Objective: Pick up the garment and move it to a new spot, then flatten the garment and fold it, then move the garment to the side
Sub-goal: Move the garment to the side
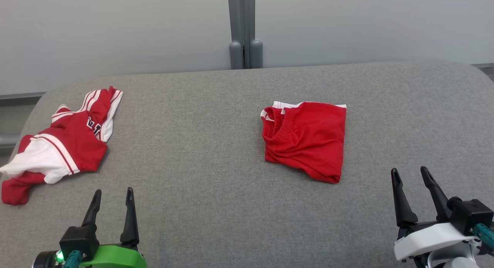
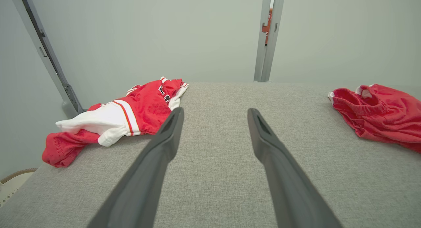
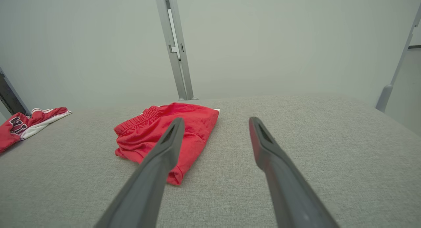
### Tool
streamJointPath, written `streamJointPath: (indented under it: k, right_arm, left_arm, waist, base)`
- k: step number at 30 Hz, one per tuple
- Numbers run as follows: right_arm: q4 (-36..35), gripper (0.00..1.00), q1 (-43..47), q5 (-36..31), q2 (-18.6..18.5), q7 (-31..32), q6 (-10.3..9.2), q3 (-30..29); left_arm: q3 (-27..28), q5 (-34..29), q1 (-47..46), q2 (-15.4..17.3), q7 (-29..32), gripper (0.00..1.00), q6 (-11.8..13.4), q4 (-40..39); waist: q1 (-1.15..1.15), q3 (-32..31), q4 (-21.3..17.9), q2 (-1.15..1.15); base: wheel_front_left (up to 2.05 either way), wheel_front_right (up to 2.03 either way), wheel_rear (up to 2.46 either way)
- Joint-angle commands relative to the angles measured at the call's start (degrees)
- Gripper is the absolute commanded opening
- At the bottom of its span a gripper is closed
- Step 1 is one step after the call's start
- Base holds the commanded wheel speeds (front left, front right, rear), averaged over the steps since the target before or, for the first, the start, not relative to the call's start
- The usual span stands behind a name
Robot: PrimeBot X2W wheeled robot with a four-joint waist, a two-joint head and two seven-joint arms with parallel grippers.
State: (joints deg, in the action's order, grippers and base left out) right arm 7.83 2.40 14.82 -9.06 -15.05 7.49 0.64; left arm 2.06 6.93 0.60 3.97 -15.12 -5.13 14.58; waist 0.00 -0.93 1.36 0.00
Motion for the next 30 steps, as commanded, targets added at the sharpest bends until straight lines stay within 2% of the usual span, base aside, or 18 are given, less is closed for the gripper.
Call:
streamJointPath:
  k: [1, 15, 22, 30]
  right_arm:
    - [0.35, 1.0, 0.31, -0.49, 0.04, -0.17, 0.0, 0.0]
    - [2.25, 1.0, -2.51, -0.95, 0.25, -0.18, 0.0, 1.19]
    - [7.06, 1.0, -12.13, -2.35, -1.25, 0.52, 0.0, 3.75]
    - [16.93, 1.0, -25.32, -2.91, -4.51, 2.16, -0.01, 5.91]
  left_arm:
    - [0.34, -0.2, 0.8, -0.04, -0.03, 1.0, -0.32, -0.04]
    - [0.65, -0.39, 0.79, -0.28, -0.03, 1.0, -0.24, -0.16]
    - [-0.81, -0.58, -1.43, -0.49, -0.03, 1.0, -0.35, -0.23]
    - [-3.11, -0.22, -4.49, -0.79, -0.03, 1.0, -0.64, 0.38]
  waist:
    - [0.0, 0.04, -0.01, 0.0]
    - [0.0, 0.66, -0.23, 0.0]
    - [0.0, 2.87, 0.89, 0.0]
    - [0.0, 7.3, 4.3, 0.0]
  base:
    - [0.0, 0.0, 0.0]
    - [0.0, 0.0, 0.0]
    - [0.0, 0.0, 0.0]
    - [0.0, 0.0, 0.0]
